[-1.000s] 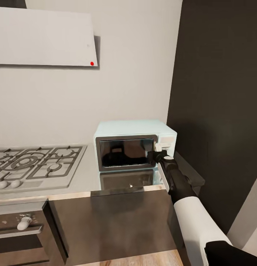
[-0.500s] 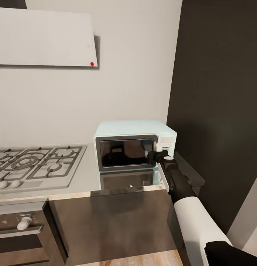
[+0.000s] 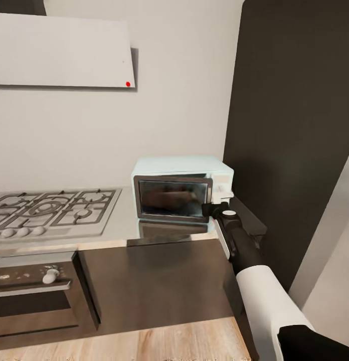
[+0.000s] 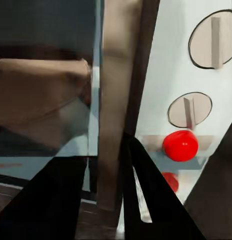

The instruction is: In the kitchen, take the popcorn bag from the countertop, put it into the microwave, and heat it until the popcorn is cooked so the cooked popcorn ends up inside the bag.

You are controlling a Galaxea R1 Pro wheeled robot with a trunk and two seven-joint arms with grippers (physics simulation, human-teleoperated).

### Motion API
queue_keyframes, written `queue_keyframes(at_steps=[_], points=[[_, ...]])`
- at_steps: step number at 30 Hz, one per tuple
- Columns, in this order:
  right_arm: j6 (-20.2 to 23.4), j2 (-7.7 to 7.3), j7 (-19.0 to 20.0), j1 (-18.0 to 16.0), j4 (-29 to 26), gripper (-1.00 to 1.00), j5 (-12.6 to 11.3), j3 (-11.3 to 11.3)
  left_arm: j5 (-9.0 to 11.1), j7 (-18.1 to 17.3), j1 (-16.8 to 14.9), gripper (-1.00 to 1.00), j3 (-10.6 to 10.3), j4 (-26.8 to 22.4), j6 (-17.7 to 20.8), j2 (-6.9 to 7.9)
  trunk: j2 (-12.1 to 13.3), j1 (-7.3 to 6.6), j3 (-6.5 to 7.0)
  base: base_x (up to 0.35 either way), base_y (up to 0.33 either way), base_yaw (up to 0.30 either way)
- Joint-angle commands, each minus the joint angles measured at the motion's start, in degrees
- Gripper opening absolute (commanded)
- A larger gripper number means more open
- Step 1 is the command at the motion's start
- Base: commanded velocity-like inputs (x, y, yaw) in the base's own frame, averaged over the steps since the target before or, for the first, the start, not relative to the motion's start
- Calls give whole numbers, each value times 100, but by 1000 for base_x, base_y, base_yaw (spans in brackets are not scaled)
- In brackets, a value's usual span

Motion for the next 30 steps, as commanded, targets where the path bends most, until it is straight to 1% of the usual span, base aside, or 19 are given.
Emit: queue_keyframes(at_steps=[1, 6, 19, 30], points=[[31, 3, 0, -2, -2, -100, -1, 0, 37, 5, -1, 100, 1, -2, -13, -1, -3, -3, -6, -265, 0, 0], [31, 3, 0, -2, -2, -100, -1, 0, 37, 5, -1, 100, 1, -1, -13, -1, -3, -3, -6, -190, 0, 0], [30, 3, 0, -2, -2, -100, 0, 0, 37, 9, -1, 100, 8, 4, -13, -9, -3, -3, -6, -108, 0, 0], [31, 3, 0, -2, -2, -100, 0, 0, 37, 5, -1, 100, 8, -1, -13, -9, -3, -3, -6, -210, 0, 0]])
